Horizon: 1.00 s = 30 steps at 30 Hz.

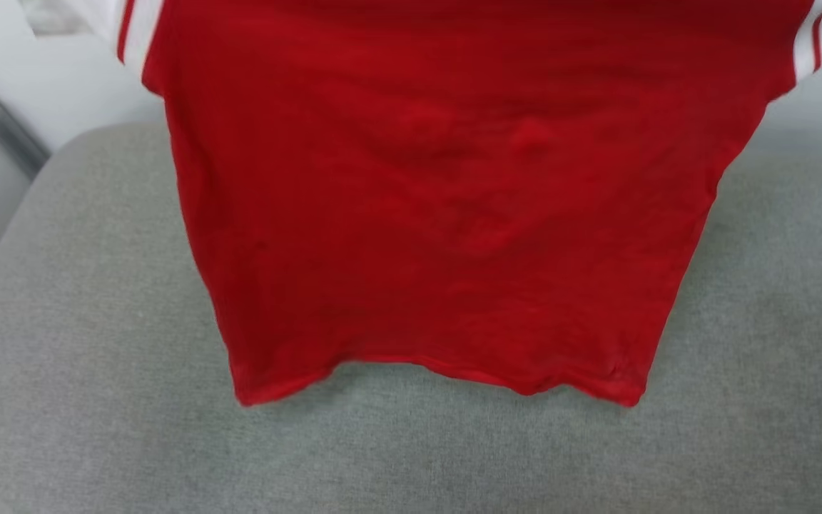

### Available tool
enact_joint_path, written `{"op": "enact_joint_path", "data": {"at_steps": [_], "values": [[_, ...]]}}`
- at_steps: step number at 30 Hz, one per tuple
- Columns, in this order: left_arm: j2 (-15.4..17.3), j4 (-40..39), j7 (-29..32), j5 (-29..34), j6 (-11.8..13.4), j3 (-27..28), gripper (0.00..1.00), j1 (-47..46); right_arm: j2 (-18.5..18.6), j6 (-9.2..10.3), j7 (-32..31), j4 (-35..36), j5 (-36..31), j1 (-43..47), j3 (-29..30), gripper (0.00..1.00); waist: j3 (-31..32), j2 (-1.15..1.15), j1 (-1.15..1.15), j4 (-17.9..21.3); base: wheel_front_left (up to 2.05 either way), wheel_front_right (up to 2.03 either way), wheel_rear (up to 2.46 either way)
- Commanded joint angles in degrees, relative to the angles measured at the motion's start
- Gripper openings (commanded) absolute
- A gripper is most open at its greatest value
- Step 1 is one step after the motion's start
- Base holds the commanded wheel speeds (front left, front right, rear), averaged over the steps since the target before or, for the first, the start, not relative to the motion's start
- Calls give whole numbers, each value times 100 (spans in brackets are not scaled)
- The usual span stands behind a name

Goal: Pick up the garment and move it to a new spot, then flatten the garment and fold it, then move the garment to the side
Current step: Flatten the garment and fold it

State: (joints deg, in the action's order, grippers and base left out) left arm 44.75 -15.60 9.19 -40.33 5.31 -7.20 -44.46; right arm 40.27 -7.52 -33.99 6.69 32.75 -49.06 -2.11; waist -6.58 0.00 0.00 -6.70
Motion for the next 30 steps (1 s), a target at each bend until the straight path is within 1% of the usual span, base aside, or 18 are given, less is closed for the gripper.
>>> {"op": "enact_joint_path", "data": {"at_steps": [1,4,7,10,13,15,18,21,26,30], "values": [[-5,75,-3,-42,-34,-8,0,-127,-48,6,-10,-60,-26,-157,-34,0,-252,0,0,53,0,0,0],[-71,512,-77,-44,-198,-66,0,-650,-41,6,38,-299,-172,-644,-207,0,-620,0,0,89,0,0,0],[-134,1077,-193,13,-364,-119,0,-1270,-225,6,56,-623,-267,-1237,-313,0,-1050,0,0,134,0,0,0],[-200,1667,-354,103,-496,-169,0,-1953,-305,6,164,-954,-537,-1866,-427,0,-1467,0,0,194,0,0,0],[-377,2286,-592,203,-587,-243,0,-2601,-538,6,383,-1451,-828,-2447,-503,0,-1776,0,0,240,0,0,0],[-492,2658,-732,274,-661,-301,0,-3048,-759,6,494,-1825,-962,-2855,-372,0,-1959,0,0,237,0,0,0],[-669,3206,-996,350,-703,-325,0,-3685,-1058,6,711,-2317,-1266,-3411,-220,0,-2248,0,0,232,0,0,0],[-850,3755,-1258,420,-790,-404,0,-4163,-1241,6,984,-2771,-1618,-3818,-139,0,-2471,0,0,216,0,0,0],[-1058,4438,-1641,480,-951,-524,0,-4645,-1465,6,1482,-3409,-2056,-4258,-11,0,-2791,0,0,164,0,0,0],[-1301,4785,-1937,499,-1082,-729,0,-4546,-1583,6,1817,-3790,-2226,-4218,22,0,-2924,0,0,96,0,0,0]]}}
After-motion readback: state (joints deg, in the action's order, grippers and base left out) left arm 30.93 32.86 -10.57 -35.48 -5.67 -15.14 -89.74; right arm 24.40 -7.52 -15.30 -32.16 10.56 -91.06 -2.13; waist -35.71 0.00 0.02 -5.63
